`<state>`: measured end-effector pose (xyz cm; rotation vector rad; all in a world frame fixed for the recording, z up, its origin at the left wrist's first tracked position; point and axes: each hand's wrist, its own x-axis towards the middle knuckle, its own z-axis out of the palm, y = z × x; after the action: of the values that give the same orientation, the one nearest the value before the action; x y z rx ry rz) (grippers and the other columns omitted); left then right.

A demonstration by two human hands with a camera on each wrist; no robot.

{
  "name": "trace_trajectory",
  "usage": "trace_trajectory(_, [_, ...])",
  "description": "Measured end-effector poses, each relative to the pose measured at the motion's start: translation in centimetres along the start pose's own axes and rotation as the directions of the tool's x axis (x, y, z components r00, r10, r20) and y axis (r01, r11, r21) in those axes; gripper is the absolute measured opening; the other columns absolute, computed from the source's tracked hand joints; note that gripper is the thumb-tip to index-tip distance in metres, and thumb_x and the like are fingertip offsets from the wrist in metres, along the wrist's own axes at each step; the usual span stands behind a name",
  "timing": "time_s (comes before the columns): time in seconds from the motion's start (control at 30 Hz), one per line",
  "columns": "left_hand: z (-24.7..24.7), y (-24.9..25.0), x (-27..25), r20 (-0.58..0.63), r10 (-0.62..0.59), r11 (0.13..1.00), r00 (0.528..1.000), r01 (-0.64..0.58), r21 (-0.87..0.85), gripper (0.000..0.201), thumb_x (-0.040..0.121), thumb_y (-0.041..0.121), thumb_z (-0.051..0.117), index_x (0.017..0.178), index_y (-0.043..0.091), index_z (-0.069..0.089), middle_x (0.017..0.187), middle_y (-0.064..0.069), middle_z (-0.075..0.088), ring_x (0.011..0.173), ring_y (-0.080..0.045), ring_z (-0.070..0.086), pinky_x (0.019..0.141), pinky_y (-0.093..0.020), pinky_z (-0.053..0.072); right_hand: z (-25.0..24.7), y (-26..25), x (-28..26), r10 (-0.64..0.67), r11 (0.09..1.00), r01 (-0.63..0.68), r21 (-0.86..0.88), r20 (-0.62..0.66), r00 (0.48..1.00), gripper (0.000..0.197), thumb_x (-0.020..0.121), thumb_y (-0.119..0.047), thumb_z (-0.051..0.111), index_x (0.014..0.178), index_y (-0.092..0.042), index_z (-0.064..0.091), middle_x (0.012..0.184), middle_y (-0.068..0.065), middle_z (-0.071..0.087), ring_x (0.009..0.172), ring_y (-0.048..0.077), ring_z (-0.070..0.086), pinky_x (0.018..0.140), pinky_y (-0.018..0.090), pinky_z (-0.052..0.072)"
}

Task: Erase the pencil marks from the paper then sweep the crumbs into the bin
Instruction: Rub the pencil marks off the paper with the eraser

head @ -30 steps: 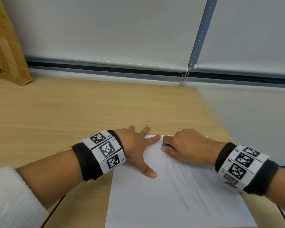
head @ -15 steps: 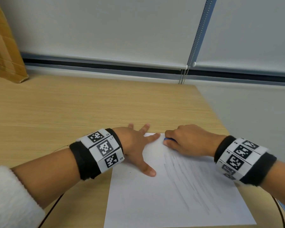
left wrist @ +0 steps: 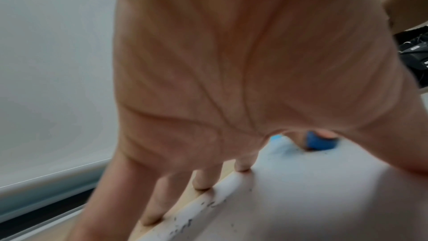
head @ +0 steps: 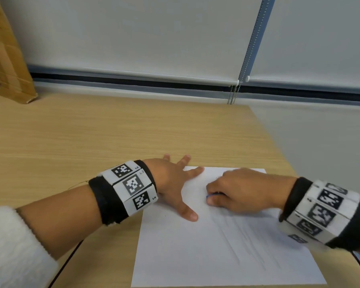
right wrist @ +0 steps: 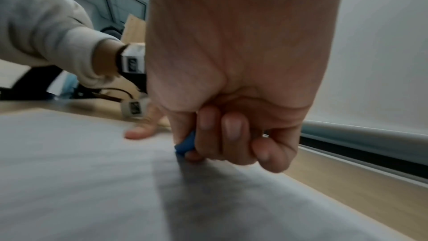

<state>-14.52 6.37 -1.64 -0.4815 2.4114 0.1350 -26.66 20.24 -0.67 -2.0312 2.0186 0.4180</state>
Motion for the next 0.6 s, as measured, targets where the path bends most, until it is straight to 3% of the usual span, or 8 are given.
trace_trajectory(0.1, [0.0,-0.1,0.1,0.011,0.002,1.0,1.0,-0.002,-0.01,0.122,0.061,0.084,0.061,0.141,0.053,-0.026,0.153,0.014,-0.036,0.144,-0.042,-0.021,0.113,-0.06,0.017,-0.2,1.7,0.8,0.094,0.996,-0.094,0.012,-0.07,0.993,0.033,0.1,-0.044,0.034,0.082,-0.021,0.05,0.065,-0.011,0.043,0.071,0.018,0.047,0.065,0.033,0.039])
trace_trajectory(0.27, [-0.1,0.0,0.0,0.012,0.0,1.0,1.0,0.001,-0.006,0.122,0.062,0.083,0.062,0.141,0.052,-0.026,0.152,0.014,-0.037,0.144,-0.042,-0.021,0.113,-0.061,0.018,0.7,0.1,-0.4,-0.037,0.999,0.037,0.007,-0.015,0.999,0.034,0.098,-0.046,0.036,0.083,-0.021,0.052,0.066,-0.008,0.045,0.072,0.021,0.052,0.064,0.033,0.037])
trace_trajectory(0.43, [-0.1,0.0,0.1,0.021,0.001,1.0,1.0,-0.001,-0.013,0.122,0.062,0.082,0.062,0.141,0.053,-0.026,0.152,0.014,-0.037,0.144,-0.041,-0.021,0.114,-0.061,0.016,0.3,2.4,1.0,0.109,0.991,-0.097,0.088,-0.135,0.985,0.036,0.097,-0.045,0.041,0.073,-0.02,0.051,0.064,-0.009,0.048,0.066,0.018,0.049,0.062,0.031,0.036])
trace_trajectory(0.53, [0.0,0.0,0.0,0.019,0.0,1.0,1.0,0.001,-0.01,0.123,0.062,0.082,0.063,0.141,0.053,-0.026,0.152,0.014,-0.037,0.143,-0.041,-0.022,0.114,-0.061,0.016,1.2,1.2,0.0,0.013,0.992,-0.003,0.128,-0.076,0.997,0.038,0.096,-0.044,0.044,0.066,-0.02,0.047,0.06,-0.005,0.047,0.056,0.012,0.044,0.059,0.033,0.037])
trace_trajectory(0.6, [-0.1,-0.1,0.0,0.021,0.0,1.0,1.0,0.0,-0.013,0.123,0.061,0.083,0.063,0.141,0.053,-0.026,0.152,0.014,-0.037,0.143,-0.041,-0.023,0.114,-0.061,0.017,0.8,0.7,-0.3,-0.026,0.985,0.029,0.169,-0.023,0.999,0.041,0.094,-0.046,0.048,0.065,-0.017,0.048,0.059,-0.003,0.049,0.055,0.017,0.045,0.059,0.036,0.04])
